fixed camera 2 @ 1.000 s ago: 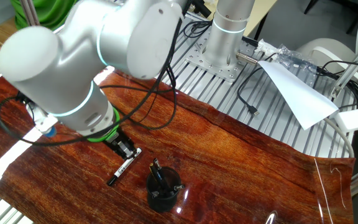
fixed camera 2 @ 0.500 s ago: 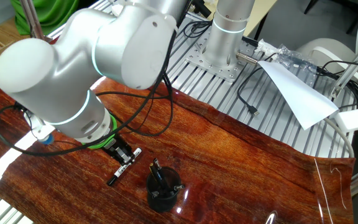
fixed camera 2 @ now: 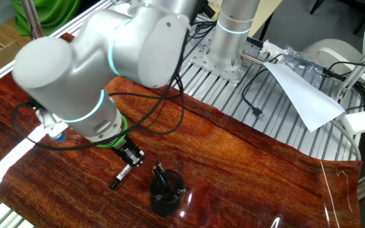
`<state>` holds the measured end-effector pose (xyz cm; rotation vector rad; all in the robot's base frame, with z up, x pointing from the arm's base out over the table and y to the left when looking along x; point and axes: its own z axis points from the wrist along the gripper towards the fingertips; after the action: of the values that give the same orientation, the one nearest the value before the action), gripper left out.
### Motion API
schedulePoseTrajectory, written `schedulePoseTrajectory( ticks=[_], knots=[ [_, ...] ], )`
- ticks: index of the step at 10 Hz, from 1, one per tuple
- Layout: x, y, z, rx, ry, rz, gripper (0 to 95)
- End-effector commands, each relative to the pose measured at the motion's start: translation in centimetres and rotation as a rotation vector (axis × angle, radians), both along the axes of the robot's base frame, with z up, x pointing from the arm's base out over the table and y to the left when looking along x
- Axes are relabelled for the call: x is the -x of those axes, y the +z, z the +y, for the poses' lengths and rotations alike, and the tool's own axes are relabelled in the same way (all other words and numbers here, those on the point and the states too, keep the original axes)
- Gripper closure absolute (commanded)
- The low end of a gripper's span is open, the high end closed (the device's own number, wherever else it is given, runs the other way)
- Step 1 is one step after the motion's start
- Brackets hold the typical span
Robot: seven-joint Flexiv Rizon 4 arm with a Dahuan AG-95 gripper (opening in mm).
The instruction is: Put the pen into the pen holder
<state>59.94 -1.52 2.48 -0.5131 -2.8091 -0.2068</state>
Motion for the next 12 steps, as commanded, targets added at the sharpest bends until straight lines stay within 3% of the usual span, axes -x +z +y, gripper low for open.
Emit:
schedulePoseTrajectory(
  ticks=[1,6,12],
  knots=[
    [-0.1,0.0,-0.1,-0.006,0.002,0.006,76.0],
    [-0.3,-0.6,-1.2,-0.016,0.017,0.002,76.0],
    [-0.4,-0.8,-1.2,-0.019,0.019,0.006,76.0]
  ],
)
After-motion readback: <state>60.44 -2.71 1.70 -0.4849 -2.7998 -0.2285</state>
